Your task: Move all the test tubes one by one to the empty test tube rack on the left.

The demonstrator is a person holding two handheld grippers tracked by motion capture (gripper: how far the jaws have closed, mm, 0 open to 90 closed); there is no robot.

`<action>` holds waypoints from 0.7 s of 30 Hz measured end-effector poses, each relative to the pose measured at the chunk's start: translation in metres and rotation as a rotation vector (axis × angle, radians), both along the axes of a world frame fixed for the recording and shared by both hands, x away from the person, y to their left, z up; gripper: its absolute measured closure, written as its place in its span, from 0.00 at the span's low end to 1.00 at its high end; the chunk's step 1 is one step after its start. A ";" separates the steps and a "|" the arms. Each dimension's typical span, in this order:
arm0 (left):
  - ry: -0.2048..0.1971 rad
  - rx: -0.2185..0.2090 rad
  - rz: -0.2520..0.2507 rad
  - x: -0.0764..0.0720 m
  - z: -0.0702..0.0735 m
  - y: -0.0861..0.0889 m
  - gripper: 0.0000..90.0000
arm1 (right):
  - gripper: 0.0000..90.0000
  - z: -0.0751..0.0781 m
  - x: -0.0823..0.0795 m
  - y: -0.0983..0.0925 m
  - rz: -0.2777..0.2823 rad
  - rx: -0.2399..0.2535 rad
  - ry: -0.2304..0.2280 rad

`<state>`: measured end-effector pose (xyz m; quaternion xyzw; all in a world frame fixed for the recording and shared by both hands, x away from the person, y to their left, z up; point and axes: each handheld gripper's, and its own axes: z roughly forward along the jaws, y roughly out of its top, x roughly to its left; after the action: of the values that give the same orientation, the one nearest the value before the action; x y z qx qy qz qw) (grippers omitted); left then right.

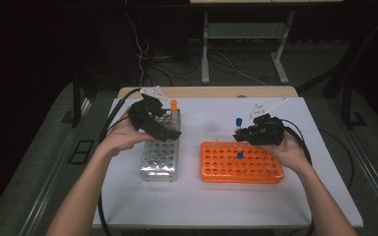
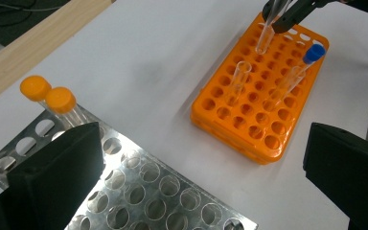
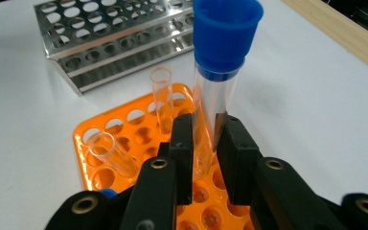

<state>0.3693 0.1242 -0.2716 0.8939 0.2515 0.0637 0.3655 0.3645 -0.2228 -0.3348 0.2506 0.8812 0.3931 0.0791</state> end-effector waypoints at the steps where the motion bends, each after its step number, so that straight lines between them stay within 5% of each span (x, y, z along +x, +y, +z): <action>1: -0.002 0.003 -0.004 0.000 0.002 -0.001 0.00 | 0.85 0.002 0.000 0.000 0.002 0.001 -0.002; 21: -0.051 0.026 -0.129 -0.013 0.036 -0.030 0.00 | 0.85 0.048 -0.008 0.028 0.106 0.004 -0.031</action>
<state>0.3562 0.0939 -0.2356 0.9110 0.1832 0.0663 0.3635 0.3561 -0.1944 -0.2868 0.1976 0.8911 0.4021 0.0715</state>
